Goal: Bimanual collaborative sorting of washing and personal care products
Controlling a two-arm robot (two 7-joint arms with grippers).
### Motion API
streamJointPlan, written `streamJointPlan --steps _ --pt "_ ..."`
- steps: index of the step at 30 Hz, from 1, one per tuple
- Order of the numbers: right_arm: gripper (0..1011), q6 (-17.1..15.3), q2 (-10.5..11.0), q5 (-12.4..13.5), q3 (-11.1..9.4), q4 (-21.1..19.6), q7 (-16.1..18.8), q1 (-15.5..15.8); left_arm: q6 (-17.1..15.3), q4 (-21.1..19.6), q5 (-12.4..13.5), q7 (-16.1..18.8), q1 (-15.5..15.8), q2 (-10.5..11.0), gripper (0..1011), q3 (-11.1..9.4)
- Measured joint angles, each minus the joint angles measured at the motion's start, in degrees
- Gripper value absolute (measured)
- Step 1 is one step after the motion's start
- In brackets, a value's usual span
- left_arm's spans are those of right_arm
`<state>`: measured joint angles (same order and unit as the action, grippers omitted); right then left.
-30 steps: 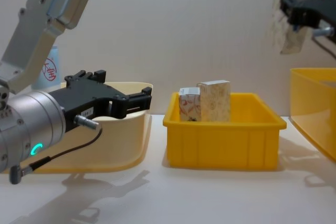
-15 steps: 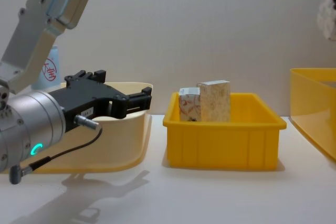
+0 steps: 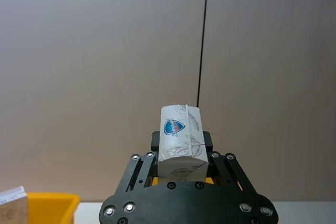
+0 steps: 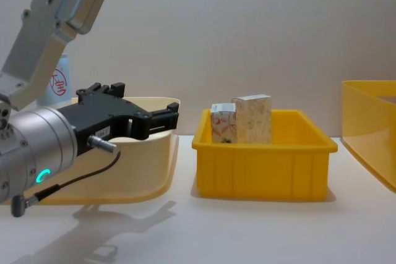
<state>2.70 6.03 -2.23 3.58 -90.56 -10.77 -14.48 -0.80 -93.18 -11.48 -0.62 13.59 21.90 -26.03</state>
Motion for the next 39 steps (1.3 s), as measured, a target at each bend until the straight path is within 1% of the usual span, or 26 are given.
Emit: streamJointPlan --steps 4,11,20,27,32,38,39 --pt "403 -2.1 -0.3 -0.3 -0.6 -0.6 -0.4 0.6 0.0 0.0 0.0 0.0 0.0 0.0 1000 0.0" --pt "403 -5.9 -0.8 -0.4 -1.2 -0.8 -0.4 0.8 0.0 0.0 0.0 0.0 0.0 0.0 1000 0.0" --pt "403 -10.8 -1.7 -0.1 -1.5 0.5 0.5 0.2 0.0 0.0 0.0 0.0 0.0 0.0 1000 0.0" --pt "403 -13.0 -2.3 0.0 -1.6 1.9 1.1 -0.5 0.0 0.0 0.0 0.0 0.0 0.0 1000 0.0" --pt "403 -14.0 -2.6 0.0 -1.5 2.6 1.3 -0.7 0.0 0.0 0.0 0.0 0.0 0.0 1000 0.0" --pt "493 -14.8 -2.9 0.0 -1.5 3.1 1.5 -1.0 0.0 0.0 0.0 0.0 0.0 0.0 1000 0.0" --pt "543 -14.9 -2.9 0.0 -1.5 3.2 1.5 -1.0 0.0 0.0 0.0 0.0 0.0 0.0 1000 0.0"
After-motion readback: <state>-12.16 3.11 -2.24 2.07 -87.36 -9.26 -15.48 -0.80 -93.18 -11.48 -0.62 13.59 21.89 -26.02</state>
